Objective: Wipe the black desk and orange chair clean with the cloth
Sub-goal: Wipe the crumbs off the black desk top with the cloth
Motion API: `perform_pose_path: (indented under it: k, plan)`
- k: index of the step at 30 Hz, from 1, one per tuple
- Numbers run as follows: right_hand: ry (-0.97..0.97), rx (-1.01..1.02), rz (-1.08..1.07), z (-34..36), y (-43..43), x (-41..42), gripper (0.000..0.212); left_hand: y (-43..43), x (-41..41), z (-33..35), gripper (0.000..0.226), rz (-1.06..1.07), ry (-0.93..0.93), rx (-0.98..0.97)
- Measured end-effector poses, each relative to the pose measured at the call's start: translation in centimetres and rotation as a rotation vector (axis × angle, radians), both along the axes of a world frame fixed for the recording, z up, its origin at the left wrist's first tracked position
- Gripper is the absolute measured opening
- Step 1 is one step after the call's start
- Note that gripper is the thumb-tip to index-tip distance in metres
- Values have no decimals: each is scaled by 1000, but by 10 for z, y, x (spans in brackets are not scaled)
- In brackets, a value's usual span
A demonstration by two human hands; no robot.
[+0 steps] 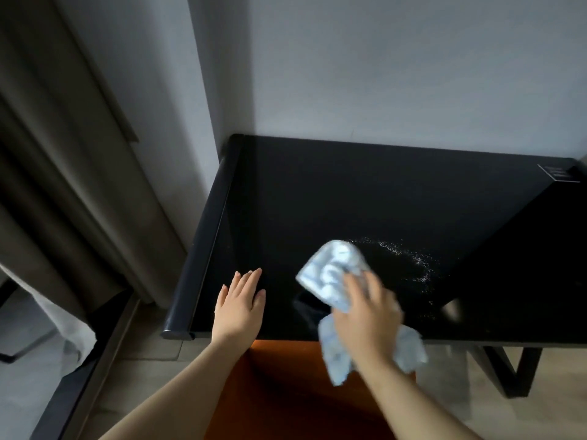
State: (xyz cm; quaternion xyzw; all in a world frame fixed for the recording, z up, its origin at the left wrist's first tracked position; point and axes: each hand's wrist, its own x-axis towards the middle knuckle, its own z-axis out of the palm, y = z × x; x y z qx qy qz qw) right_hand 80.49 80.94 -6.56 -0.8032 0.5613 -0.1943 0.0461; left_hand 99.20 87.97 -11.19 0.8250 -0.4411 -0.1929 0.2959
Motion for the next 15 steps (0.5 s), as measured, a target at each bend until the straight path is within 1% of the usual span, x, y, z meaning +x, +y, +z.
perform_pose_path:
  k: [2,4,6,8,10,11,12,13,14,15]
  plan:
    - [74,-67,178,-3,21,20,56,-1,-1,-1,47,-7,-74,20]
    - [127,-56,201,-7,23,15,58,1,-1,-1,48,-19,-107,36]
    - [160,-10,98,-10,5,-7,59,5,2,-2,49,-52,-157,63]
    - [159,85,-90,-6,-11,-27,52,12,3,-2,49,-120,-262,99]
    - [70,148,-251,-2,-24,-25,48,16,5,0,48,-170,-321,116]
    - [11,140,-281,1,-25,-10,50,17,7,2,47,-173,-335,116]
    - [-43,96,-253,3,-23,11,52,17,10,5,47,-151,-351,105]
    - [-63,49,-177,6,-19,37,54,17,13,9,46,-103,-374,91]
    - [-55,40,-62,7,-12,64,56,19,17,12,47,-26,-397,87]
    - [-15,84,66,4,-4,90,59,21,22,15,49,66,-409,98]
